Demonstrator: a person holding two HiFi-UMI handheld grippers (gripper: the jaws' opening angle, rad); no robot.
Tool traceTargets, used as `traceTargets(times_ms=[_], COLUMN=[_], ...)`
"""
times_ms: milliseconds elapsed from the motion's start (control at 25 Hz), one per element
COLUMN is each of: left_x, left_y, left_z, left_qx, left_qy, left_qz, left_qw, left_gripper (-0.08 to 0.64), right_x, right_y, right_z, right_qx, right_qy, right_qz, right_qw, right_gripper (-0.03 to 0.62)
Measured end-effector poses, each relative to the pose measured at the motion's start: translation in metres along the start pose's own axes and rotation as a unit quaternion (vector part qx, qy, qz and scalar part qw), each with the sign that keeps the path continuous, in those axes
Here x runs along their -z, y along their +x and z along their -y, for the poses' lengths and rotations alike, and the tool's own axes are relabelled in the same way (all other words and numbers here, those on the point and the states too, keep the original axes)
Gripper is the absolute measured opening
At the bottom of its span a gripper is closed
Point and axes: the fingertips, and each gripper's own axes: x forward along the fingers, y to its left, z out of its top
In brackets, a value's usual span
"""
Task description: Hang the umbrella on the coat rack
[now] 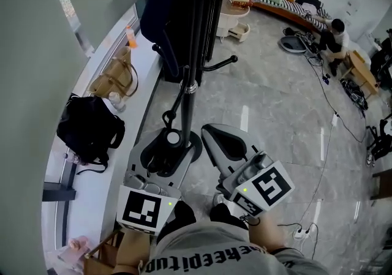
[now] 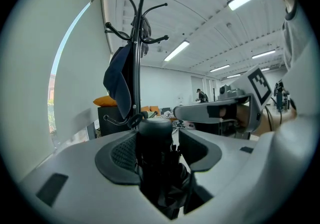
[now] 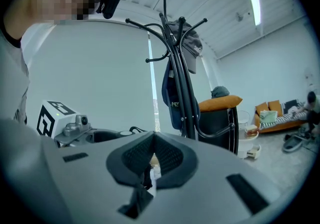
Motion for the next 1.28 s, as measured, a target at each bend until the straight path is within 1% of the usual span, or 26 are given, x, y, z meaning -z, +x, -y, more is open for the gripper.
traceTargets(times_ms=[240,560,800,1120,1280], left_x=[0.013,0.031,0.043,0.054,0.06], left_y=[0.008,0.013,0.015,0.022,0.024], left_z=[0.002,0.002,0.002,0.002,0.001], left_qx=[0.026,0.046,0.053,0.06,0.064], left_qy=[0.012,0.007,0.003,0.009,0.003], left_qz=[-0.012,-0.025,-0.034,-0.047,-0.052], left_qw=[0.9995,0.9986,0.998,0.997,0.9966], left_gripper=[0.253,0.253,0.253,0.253,0.253], right_x=[0.005,0.015,0.019,0.022,0.024], right_y=[0.0,0.001,0.003,0.003,0.002], right_z=[0.003,0.005,0.004,0.005,0.006], right_qx=[0.026,0.045,0.05,0.055,0.059], right_qy=[0.001,0.002,0.003,0.004,0.002], right_qz=[-0.005,-0.016,-0.023,-0.03,-0.034], right_qw=[1.0,0.999,0.998,0.998,0.998], right_gripper=[0.011,0.011,0.012,0.012,0.011])
